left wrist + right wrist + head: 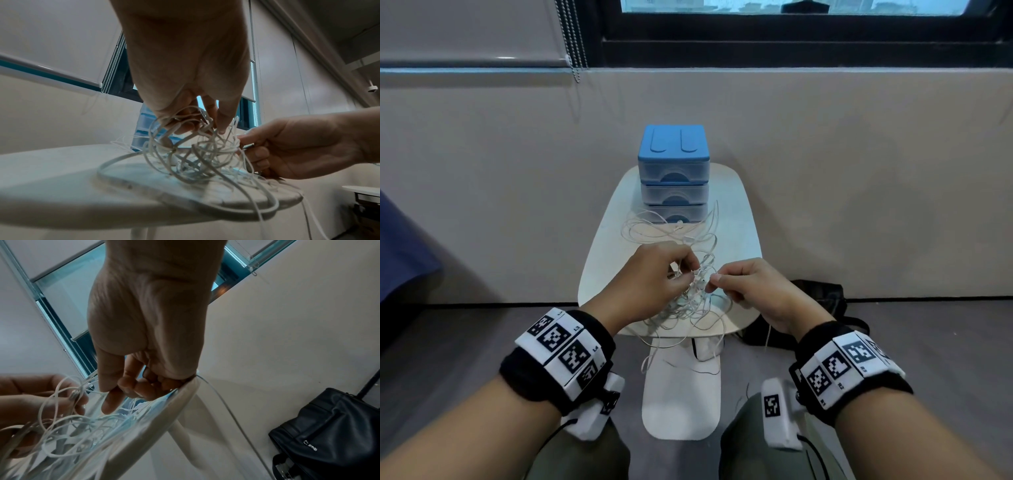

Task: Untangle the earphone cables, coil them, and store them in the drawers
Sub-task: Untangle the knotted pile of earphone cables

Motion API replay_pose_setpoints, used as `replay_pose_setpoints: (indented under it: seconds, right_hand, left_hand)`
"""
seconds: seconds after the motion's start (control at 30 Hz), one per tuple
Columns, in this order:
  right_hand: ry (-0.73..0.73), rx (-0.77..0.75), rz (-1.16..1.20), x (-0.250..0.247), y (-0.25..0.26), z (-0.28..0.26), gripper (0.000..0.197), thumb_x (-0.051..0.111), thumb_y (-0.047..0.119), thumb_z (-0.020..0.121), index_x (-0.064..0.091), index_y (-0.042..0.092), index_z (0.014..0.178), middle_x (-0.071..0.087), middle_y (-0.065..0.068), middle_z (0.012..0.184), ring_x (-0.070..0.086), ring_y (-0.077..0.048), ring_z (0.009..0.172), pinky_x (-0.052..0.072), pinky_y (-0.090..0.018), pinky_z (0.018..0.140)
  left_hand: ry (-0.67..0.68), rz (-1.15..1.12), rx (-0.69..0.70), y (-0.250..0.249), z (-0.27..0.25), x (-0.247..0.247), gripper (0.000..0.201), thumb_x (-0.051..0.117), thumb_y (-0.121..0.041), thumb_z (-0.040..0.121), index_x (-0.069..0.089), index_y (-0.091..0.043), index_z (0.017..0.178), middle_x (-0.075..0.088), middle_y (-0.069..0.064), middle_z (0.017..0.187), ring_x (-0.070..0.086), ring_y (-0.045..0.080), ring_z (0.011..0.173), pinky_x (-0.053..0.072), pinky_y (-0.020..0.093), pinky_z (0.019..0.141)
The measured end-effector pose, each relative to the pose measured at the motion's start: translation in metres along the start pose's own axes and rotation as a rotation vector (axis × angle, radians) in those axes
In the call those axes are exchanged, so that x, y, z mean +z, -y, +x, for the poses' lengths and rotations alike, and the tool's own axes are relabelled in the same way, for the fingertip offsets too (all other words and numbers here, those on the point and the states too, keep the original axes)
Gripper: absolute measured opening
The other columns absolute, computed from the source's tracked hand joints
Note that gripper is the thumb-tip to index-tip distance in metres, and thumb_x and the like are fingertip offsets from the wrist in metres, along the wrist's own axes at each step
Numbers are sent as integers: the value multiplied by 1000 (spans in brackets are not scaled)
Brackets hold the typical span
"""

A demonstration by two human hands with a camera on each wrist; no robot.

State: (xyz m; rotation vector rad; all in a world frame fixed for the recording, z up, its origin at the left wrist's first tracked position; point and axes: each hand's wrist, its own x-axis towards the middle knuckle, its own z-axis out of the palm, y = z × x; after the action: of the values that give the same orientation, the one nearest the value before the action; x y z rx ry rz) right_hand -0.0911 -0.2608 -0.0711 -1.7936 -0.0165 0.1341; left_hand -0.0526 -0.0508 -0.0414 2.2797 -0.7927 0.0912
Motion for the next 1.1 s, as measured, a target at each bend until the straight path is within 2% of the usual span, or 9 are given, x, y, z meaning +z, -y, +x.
replay_pose_setpoints:
  seconds: [0.2, 0.33, 0.47, 0.6, 0.7, 0.8, 0.87, 0.93, 1.1]
  right_hand:
    - [-8, 0, -5, -1, -2, 2, 24, 65, 25, 100, 80, 10, 90, 48, -1, 63, 37, -12, 61, 29, -24, 56]
    - [-39, 5, 23, 2, -1, 6, 22, 65, 21, 99, 79, 7, 90, 51, 1, 60, 41, -10, 59, 32, -24, 55]
    - [-100, 16, 44, 6, 1, 5, 7, 69, 11, 95, 74, 10, 99, 63, -5, 72, 56, -10, 64, 45, -20, 62]
    - [-249, -24, 96, 9, 6, -1, 21, 67, 4, 91, 69, 18, 108, 68, -9, 81, 62, -11, 68, 49, -30, 74]
    - [-422, -157, 76, 15, 17, -4, 16, 68, 9, 91, 63, 19, 103, 65, -6, 75, 60, -13, 68, 49, -30, 70]
    - [-398, -267, 21, 28, 30, -6, 21, 76, 19, 86, 56, 22, 94, 61, -1, 69, 56, -13, 63, 50, -36, 65]
    - [-337, -284, -101, 37, 35, -7, 26, 76, 20, 84, 51, 25, 90, 59, 3, 70, 52, -10, 60, 47, -30, 61]
    - [-353, -313, -275, 42, 40, -7, 29, 72, 17, 84, 44, 25, 85, 58, 3, 69, 47, -8, 57, 41, -21, 55]
    - [-438, -373, -394, 39, 62, 3, 26, 63, 3, 82, 43, 20, 78, 53, 1, 64, 42, -8, 54, 37, -16, 50]
  left_hand:
    - [100, -37, -47, -5, 4, -7, 12, 74, -13, 89, 76, -23, 83, 71, -14, 78, 58, -5, 65, 41, 10, 62]
    - [182, -68, -98, -8, 9, -12, 12, 75, -16, 89, 76, -24, 79, 68, -19, 69, 58, -5, 61, 40, 11, 61]
    - [184, -98, -149, -10, 15, -16, 13, 74, -21, 90, 73, -22, 77, 69, -7, 75, 57, 3, 62, 47, 24, 63]
    - [162, -133, -253, -12, 19, -14, 16, 70, -25, 92, 70, -20, 76, 66, -2, 73, 55, 11, 57, 48, 30, 51]
    - [113, -190, -299, -16, 20, -11, 18, 70, -24, 92, 69, -17, 75, 63, -4, 66, 55, 14, 54, 49, 31, 50]
    - [62, -264, -306, -19, 21, -10, 23, 70, -17, 91, 67, -13, 69, 62, -2, 63, 52, 12, 53, 44, 25, 47]
    - [32, -330, -327, -20, 24, -12, 22, 69, -10, 90, 66, -10, 68, 59, 0, 61, 50, 13, 53, 40, 25, 46]
    - [14, -408, -349, -21, 26, -16, 18, 67, -7, 91, 65, -1, 74, 60, 4, 63, 51, 17, 54, 39, 27, 48]
    - [-3, -491, -317, -25, 34, -37, 24, 70, -16, 97, 65, 3, 83, 64, 8, 69, 58, 17, 56, 47, 26, 51]
